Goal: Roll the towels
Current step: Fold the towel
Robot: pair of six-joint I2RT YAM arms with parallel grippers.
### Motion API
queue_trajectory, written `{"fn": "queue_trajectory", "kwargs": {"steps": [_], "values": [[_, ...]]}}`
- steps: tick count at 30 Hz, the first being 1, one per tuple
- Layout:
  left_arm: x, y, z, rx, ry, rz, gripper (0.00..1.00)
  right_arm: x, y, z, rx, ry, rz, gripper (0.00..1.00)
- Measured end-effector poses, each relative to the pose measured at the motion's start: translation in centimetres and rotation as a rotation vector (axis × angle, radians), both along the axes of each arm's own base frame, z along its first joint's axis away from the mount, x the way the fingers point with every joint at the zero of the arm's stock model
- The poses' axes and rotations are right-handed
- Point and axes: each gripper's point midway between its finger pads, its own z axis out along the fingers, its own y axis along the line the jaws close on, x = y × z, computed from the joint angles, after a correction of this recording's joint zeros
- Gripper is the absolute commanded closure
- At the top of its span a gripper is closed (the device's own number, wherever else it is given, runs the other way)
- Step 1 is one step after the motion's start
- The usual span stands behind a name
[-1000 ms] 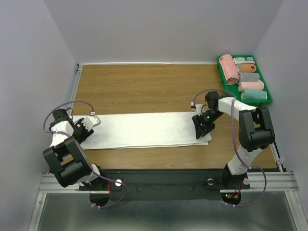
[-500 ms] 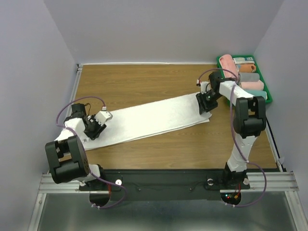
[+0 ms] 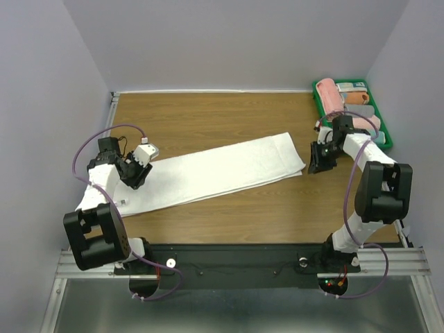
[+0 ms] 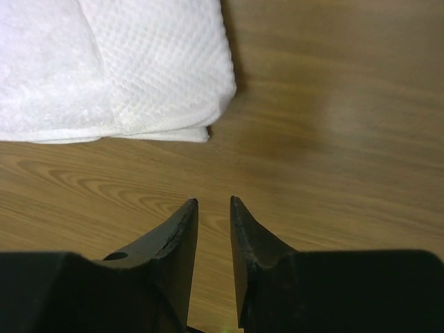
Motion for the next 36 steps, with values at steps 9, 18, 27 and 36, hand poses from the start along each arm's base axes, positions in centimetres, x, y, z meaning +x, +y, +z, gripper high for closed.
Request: {"fn": "queue_trajectory", "kwargs": {"steps": [9, 18, 27, 36], "values": [[-0.5, -0.4, 0.5, -0.016, 0.000, 0.002, 0.46, -1.3, 1.4, -3.6, 0.074, 0.071, -0.066, 0.61], [-0.5, -0.4, 0.5, -0.019, 0.002, 0.004, 0.46, 1.0, 2.5, -5.0, 0.077, 0.026, -0.068, 0.60], [-0.4, -0.4, 0.5, -0.019, -0.001, 0.007, 0.45, 1.7, 3.7, -5.2, -0.008, -0.014, -0.030, 0.62], [-0.4, -0.4, 0.5, -0.021, -0.001, 0.015, 0.43, 2.4, 4.5, -5.5, -0.140, -0.068, 0.004, 0.99]]}}
